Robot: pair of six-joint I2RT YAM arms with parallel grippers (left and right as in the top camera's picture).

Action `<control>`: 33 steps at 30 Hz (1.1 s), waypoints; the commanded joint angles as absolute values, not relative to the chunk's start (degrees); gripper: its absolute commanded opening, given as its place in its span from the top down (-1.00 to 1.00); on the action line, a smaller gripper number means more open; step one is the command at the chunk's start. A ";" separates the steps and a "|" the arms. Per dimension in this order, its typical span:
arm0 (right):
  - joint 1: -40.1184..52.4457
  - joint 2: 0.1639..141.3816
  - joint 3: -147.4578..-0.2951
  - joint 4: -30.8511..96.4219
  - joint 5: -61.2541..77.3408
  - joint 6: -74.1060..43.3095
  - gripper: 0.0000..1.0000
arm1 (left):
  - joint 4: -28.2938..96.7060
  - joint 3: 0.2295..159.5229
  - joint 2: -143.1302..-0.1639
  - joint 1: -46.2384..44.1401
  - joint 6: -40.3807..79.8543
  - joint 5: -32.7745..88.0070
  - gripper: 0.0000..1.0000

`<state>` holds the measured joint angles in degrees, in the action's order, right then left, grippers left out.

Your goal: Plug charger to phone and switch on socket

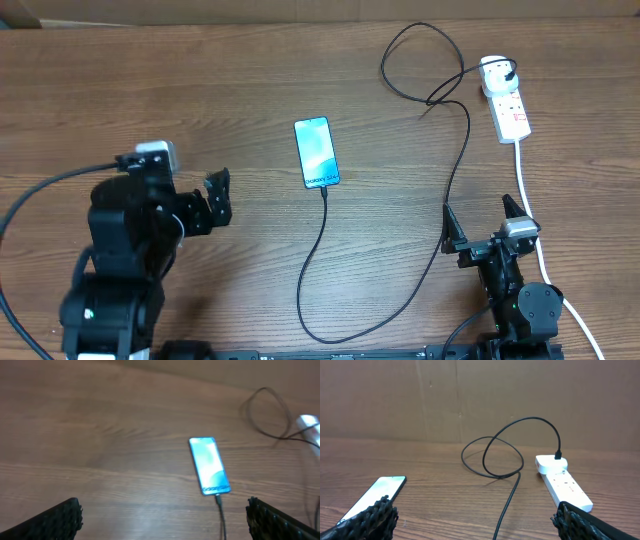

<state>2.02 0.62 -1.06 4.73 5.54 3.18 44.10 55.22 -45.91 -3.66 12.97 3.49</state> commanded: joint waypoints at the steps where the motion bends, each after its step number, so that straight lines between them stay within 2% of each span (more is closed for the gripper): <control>1: 2.42 0.16 -0.47 4.45 5.17 2.83 -1.00 | 40.95 50.35 -41.65 -3.68 9.82 8.43 -0.99; 13: 2.42 0.16 -0.47 4.45 5.17 2.83 -1.00 | 37.10 46.26 -37.76 -3.66 6.48 14.11 -0.99; 23: 2.42 0.16 -0.47 4.45 5.17 2.83 -1.00 | 34.11 44.60 -36.03 -3.77 1.15 13.82 -0.99; 33: 2.42 0.16 -0.47 4.45 5.17 2.85 -1.00 | 29.17 38.39 -26.22 -3.77 1.23 11.86 -0.99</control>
<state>2.02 0.62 -1.06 4.71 5.54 3.18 30.72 40.97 -29.54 -3.66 2.74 12.75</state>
